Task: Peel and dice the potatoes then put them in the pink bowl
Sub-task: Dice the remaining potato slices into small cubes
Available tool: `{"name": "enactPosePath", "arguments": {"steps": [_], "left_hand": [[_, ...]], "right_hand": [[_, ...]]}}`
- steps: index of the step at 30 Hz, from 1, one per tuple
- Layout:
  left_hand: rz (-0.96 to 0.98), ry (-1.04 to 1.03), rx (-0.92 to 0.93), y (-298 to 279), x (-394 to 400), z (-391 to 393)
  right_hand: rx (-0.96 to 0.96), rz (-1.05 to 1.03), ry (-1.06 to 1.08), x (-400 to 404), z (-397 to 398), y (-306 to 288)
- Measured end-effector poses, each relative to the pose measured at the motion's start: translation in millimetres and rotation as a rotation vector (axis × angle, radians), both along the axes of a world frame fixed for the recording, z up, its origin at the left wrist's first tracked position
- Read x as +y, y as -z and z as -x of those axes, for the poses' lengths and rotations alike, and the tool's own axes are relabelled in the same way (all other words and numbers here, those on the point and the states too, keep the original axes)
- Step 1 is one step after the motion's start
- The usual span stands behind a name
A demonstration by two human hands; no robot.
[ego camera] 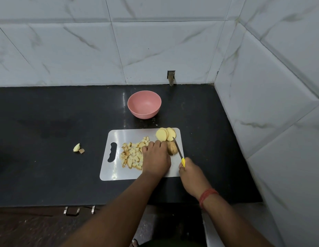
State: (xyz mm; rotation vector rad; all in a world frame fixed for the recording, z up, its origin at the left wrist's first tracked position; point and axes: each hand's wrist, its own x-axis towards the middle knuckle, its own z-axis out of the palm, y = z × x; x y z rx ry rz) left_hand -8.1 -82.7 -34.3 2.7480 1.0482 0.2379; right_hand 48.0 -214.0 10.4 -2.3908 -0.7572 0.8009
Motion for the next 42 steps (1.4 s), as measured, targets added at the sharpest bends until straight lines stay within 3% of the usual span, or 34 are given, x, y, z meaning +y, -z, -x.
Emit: {"name": "enactPosePath", "arguments": {"steps": [11, 17, 26, 33, 42], "left_hand": [[0.041, -0.034, 0.011, -2.4, 4.1, 1.6], [-0.137, 0.281, 0.095, -2.5, 7.0, 18.3], [0.037, 0.146, -0.008, -2.0, 4.5, 23.2], [0.155, 0.161, -0.100, -0.1, -0.4, 23.8], [-0.035, 0.290, 0.132, -1.2, 10.4, 44.9]], "right_hand": [[0.014, -0.006, 0.022, -9.0, -1.5, 0.5], [0.033, -0.012, 0.023, -9.1, 1.3, 0.2], [0.026, -0.014, 0.003, -11.5, 9.8, 0.4], [0.034, -0.011, 0.002, -15.9, 16.3, 1.2], [0.035, 0.077, -0.053, -19.4, 28.3, 0.2]]}}
